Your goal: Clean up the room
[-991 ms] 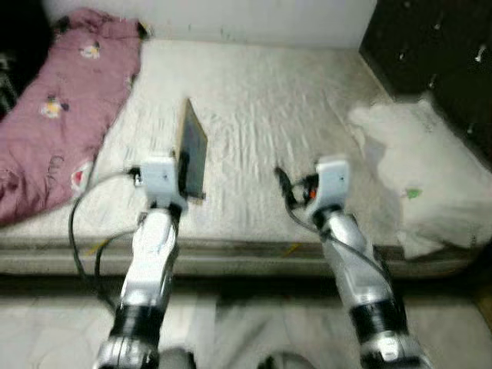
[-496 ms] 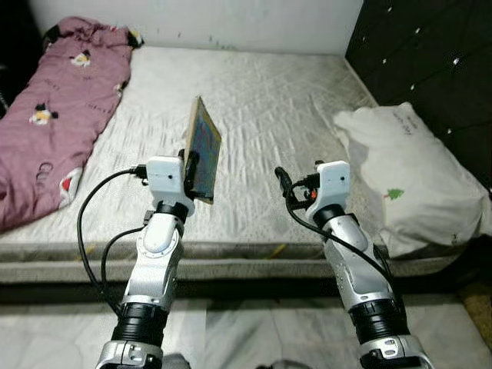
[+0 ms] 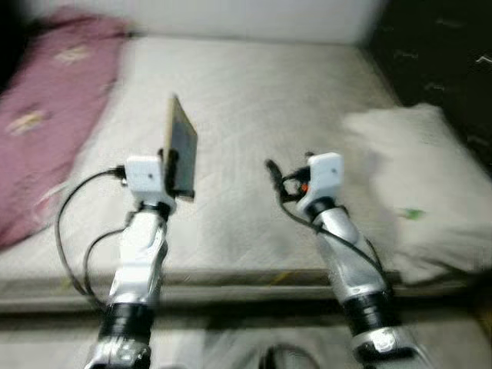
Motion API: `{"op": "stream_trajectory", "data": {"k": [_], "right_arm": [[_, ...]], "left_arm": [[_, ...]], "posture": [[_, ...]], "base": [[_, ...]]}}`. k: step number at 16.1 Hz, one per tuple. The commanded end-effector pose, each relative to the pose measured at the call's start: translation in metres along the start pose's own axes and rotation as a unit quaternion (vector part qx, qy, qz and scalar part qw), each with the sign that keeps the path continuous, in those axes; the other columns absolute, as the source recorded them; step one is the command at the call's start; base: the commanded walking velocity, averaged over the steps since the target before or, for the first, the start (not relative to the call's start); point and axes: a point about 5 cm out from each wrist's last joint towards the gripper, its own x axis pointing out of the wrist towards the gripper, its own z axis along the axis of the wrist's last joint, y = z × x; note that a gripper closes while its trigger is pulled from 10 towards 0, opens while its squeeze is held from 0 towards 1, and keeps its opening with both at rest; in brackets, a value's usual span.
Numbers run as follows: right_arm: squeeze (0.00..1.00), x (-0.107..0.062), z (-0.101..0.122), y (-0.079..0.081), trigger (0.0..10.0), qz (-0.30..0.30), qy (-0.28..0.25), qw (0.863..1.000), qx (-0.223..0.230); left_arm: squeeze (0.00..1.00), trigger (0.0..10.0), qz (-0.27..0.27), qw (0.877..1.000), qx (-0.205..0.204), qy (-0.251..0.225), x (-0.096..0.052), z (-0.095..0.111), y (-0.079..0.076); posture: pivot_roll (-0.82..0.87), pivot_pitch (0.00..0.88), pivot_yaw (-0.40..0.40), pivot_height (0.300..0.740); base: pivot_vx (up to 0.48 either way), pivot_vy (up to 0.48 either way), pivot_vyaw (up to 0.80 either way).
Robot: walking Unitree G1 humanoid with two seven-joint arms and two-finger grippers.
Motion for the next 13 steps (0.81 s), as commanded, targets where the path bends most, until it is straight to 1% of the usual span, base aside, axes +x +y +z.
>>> {"op": "stream_trajectory", "data": {"k": [1, 4, 10, 11, 13], "right_arm": [[0.0, 0.0033, 0.0028, 0.0029, 10.0, -0.003, -0.004, 1.0, 0.005], [0.0, 0.0032, 0.0013, 0.0013, 10.0, -0.01, -0.002, 1.0, 0.006], [0.0, 0.0034, 0.0013, 0.0013, 10.0, -0.012, -0.006, 1.0, 0.012], [0.0, 0.0036, 0.0018, 0.0024, 10.0, -0.005, -0.006, 1.0, -0.006], [0.0, 0.0033, 0.0023, 0.003, 10.0, -0.004, -0.01, 1.0, -0.008]], "left_arm": [[0.0, 10.0, -0.015, 1.0, 0.009, -0.021, 0.0019, 0.0094, -0.003], [0.0, 10.0, 0.013, 1.0, 0.004, -0.01, 0.0055, 0.008, -0.002], [0.0, 10.0, 0.011, 1.0, 0.016, -0.008, 0.0047, 0.0072, -0.0036], [0.0, 10.0, 0.011, 1.0, 0.016, -0.009, 0.0049, 0.0075, -0.0034], [0.0, 10.0, 0.011, 1.0, 0.017, -0.01, 0.0054, 0.0081, -0.0035]], "posture": [[-0.01, 0.02, -0.046, 0.74], [-0.01, 0.021, -0.045, 0.74], [-0.01, 0.022, -0.043, 0.74], [-0.01, 0.022, -0.043, 0.74], [-0.01, 0.021, -0.042, 0.74]], "base": [[0.262, 0.0, 0.0], [0.0, 0.0, 0.0], [0.0, 0.0, 0.0], [0.0, -0.266, 0.0], [0.0, -0.324, 0.78]]}}
